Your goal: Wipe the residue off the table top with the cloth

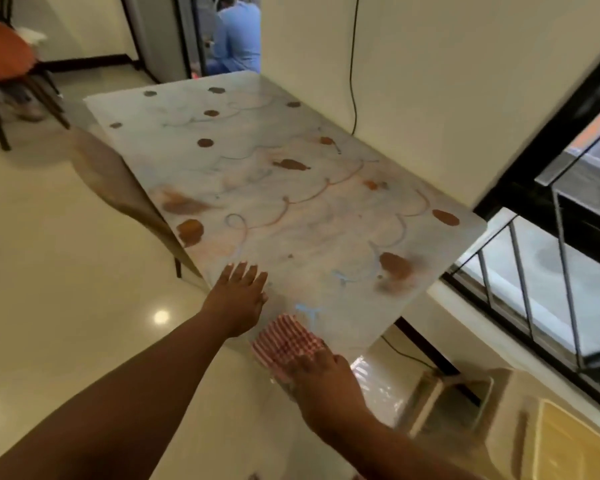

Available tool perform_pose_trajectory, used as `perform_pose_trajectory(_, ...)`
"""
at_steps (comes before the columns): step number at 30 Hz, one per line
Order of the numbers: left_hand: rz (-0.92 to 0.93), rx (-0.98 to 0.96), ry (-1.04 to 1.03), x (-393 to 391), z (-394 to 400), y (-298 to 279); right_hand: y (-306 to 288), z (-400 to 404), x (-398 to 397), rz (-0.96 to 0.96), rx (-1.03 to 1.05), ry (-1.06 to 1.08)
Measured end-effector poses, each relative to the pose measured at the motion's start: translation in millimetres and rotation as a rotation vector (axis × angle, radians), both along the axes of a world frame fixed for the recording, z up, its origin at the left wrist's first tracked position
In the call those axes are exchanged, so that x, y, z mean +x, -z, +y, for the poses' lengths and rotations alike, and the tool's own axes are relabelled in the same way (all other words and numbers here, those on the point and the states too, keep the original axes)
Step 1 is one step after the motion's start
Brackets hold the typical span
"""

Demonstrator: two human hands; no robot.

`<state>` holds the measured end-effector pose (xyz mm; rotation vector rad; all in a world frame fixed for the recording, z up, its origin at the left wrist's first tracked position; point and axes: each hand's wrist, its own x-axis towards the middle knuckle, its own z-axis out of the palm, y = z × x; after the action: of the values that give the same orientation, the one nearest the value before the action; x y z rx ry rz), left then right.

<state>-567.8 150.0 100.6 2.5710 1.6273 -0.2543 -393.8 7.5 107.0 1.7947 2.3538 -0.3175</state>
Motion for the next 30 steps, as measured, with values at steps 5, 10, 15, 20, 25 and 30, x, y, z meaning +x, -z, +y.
perform_pose_trajectory(5, -0.014, -0.012, 0.027, -6.2, -6.4, 13.5, 10.4, -10.8, 0.8, 0.151, 0.002, -0.015)
perform_pose_trajectory(10, -0.034, -0.024, 0.027, 4.0, -4.6, 16.4, 7.3, 3.9, -1.6, 0.117, -0.023, 0.024)
perform_pose_trajectory(15, -0.055, -0.056, 0.048, 21.5, -1.6, 20.1, 33.1, 0.3, -14.1, 0.082, -0.131, 0.042)
perform_pose_trajectory(20, -0.102, -0.082, 0.046, 32.9, -3.5, 30.0, 48.3, -7.4, 11.1, 0.095, -0.062, -0.202)
perform_pose_trajectory(25, -0.129, -0.071, 0.036, 31.1, 2.1, 38.1, 39.1, -1.9, 54.1, 0.070, -0.109, -0.431)
perform_pose_trajectory(30, -0.133, -0.078, 0.056, 19.9, 5.0, 45.7, 45.0, 29.1, 99.4, 0.200, -0.154, -0.409)
